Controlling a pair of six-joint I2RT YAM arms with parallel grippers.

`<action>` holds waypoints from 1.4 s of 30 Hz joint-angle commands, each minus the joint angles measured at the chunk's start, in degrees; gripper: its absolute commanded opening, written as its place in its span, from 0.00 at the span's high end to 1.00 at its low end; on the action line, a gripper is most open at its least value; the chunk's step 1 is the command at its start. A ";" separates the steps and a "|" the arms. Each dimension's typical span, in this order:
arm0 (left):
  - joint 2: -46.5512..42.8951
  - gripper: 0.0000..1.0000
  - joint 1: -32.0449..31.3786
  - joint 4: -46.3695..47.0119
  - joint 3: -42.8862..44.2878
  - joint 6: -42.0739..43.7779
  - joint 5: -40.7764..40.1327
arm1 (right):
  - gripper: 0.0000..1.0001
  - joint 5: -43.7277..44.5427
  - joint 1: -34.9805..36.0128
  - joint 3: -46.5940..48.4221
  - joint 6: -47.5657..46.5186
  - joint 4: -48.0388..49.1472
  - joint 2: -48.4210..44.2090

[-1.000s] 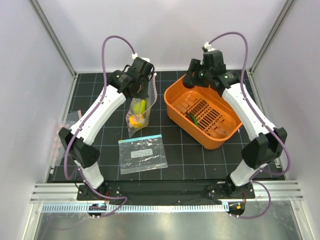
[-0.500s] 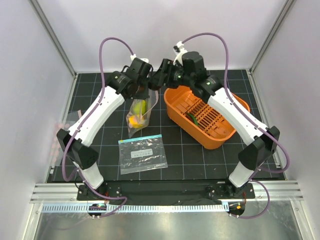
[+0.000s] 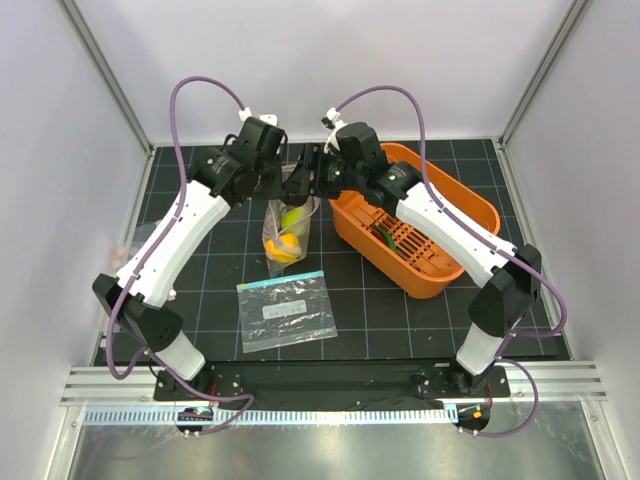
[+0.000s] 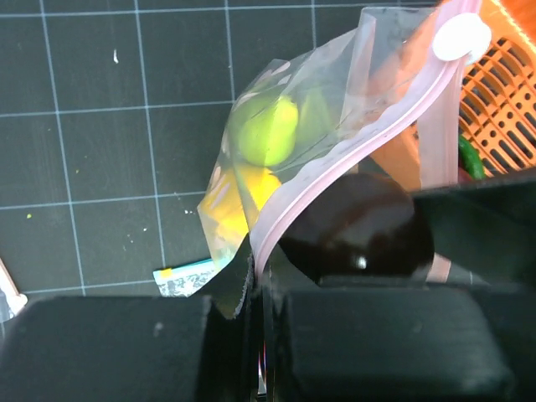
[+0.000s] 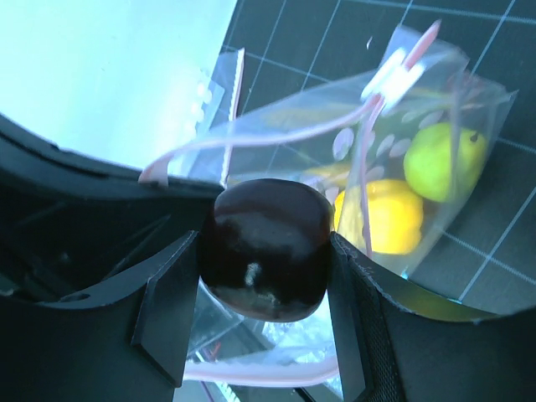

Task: Place the food in the zip-top bag and seal the zipper
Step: Place the fake fruit in the zipper food storage bag, then adjust the bin at the center of the board.

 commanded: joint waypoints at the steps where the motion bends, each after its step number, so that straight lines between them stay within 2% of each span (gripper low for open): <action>1: -2.20 0.98 0.16 3.33 -0.41 -1.42 0.50 | 0.52 1.38 1.82 0.31 -1.72 -0.23 -0.96; 2: -2.37 0.98 0.34 3.33 -0.49 -1.42 0.41 | 0.32 2.26 2.09 0.14 -2.07 -0.41 -1.66; 4: -2.55 0.98 1.21 3.50 -0.84 -1.33 0.67 | 0.17 4.45 2.35 0.14 -2.69 -1.46 -2.54; 5: -2.64 0.98 1.74 3.68 -1.02 -1.33 0.94 | 0.05 5.16 2.35 0.05 -3.13 -1.73 -3.41; 6: -2.81 0.99 2.18 3.77 -1.02 -1.33 1.72 | 0.03 5.69 2.35 -0.21 -3.39 -1.90 -3.94; 12: -2.46 0.98 3.59 4.21 0.20 -0.36 1.64 | 0.03 9.46 2.26 1.27 -6.72 -5.15 -5.88; 14: -1.85 0.99 3.68 3.60 0.91 -0.10 1.03 | 0.04 13.83 1.39 3.64 -7.96 -9.36 -6.50; 16: -1.41 0.99 3.76 3.24 1.09 -0.10 0.42 | 0.13 16.22 -0.10 4.09 -9.02 -12.08 -8.07; 18: -1.23 0.99 3.85 3.24 0.74 -0.53 0.15 | 0.18 16.59 -3.79 2.87 -9.20 -13.24 -9.65; 23: -1.14 1.00 4.38 4.90 -1.98 -3.17 2.34 | 0.29 13.18 -12.57 -9.25 -9.55 -13.25 -16.67; 25: -1.15 1.00 4.38 5.78 -2.86 -4.14 2.69 | 0.30 11.58 -15.31 -14.77 -10.68 -12.11 -18.27; 33: 0.52 1.00 5.17 4.82 -3.49 -4.40 3.39 | 0.33 11.41 -18.12 -26.56 -18.25 -10.88 -18.46; 38: 2.98 1.00 5.78 4.38 -0.32 -4.14 4.36 | 0.33 3.68 -20.15 -28.43 -20.00 -5.51 -14.77; 42: 6.84 1.00 6.31 2.37 4.24 -4.14 5.33 | 0.27 0.77 -20.24 -26.68 -19.74 -2.70 -13.18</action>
